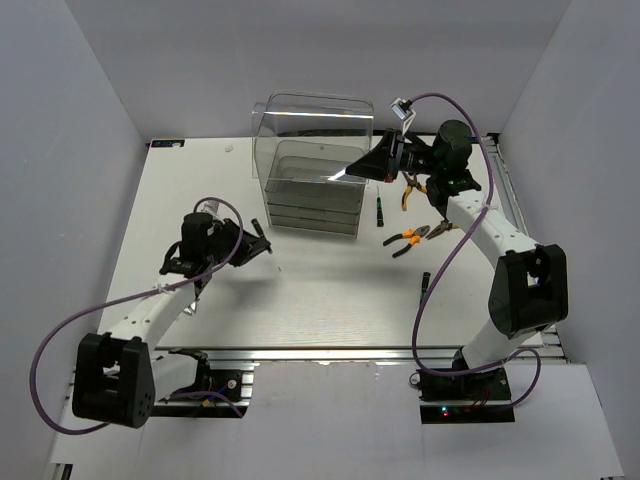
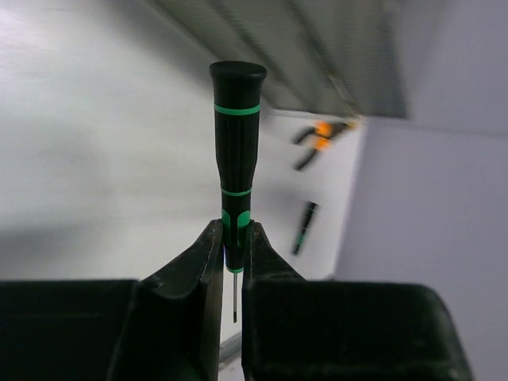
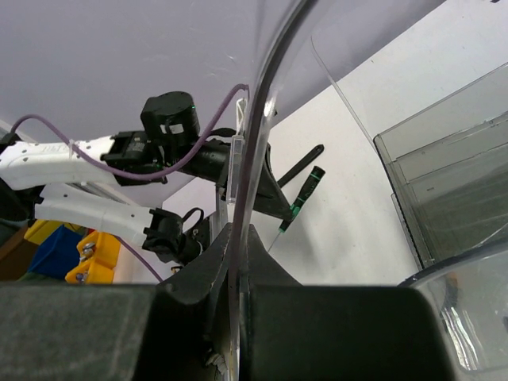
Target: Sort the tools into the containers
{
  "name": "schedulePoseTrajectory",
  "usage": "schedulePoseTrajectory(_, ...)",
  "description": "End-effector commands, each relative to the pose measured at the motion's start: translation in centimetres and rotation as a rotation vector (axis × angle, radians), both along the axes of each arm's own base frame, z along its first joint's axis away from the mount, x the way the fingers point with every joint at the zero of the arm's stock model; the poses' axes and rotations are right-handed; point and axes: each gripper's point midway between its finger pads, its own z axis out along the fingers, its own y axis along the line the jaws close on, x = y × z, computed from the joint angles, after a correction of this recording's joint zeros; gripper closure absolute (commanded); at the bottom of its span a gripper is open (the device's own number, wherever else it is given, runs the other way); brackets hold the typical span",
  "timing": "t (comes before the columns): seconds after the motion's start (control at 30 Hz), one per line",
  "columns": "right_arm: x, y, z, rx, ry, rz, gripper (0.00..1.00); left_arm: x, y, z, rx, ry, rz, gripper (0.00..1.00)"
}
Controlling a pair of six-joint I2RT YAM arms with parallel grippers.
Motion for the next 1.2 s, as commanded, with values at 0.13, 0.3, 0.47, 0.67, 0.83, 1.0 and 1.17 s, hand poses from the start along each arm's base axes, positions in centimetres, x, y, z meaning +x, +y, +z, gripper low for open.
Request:
schedulePoseTrajectory(0.13,0.1,-1.2,6.0,0.086,-0.340,-0.071,1.00,-0.9,-5.6,7.2,-0.322,-0.286,-0.290,1.00)
schedulePoseTrajectory(0.3,-0.1,-1.2,6.1,0.088,-0.346,-0.068,1.00,1.1,-5.9,10.3,-0.381,-0.380,-0.262,1.00)
schedulePoseTrajectory(0.47,-0.3,-1.3,6.2,0.089,-0.352,-0.070,1.00,3.2,-6.7,12.8,-0.437,-0.435,-0.212,1.00)
schedulePoseTrajectory(0.67,-0.3,-1.4,6.3,0.092,-0.354,-0.074,1.00,6.4,-7.4,13.3,-0.512,-0.415,-0.107,1.00)
schedulePoseTrajectory(0.83,-0.4,-1.4,6.1,0.092,-0.354,-0.074,1.00,9.3,-8.0,13.4,-0.565,-0.376,0.010,1.00)
schedulePoseTrajectory(1.0,-0.6,-1.4,6.3,0.096,-0.364,-0.077,1.00,11.6,-7.9,13.6,-0.619,-0.347,0.140,1.00)
schedulePoseTrajectory(1.17,-0.7,-1.5,6.2,0.097,-0.364,-0.080,1.00,13.6,-6.9,12.3,-0.582,-0.244,0.327,1.00)
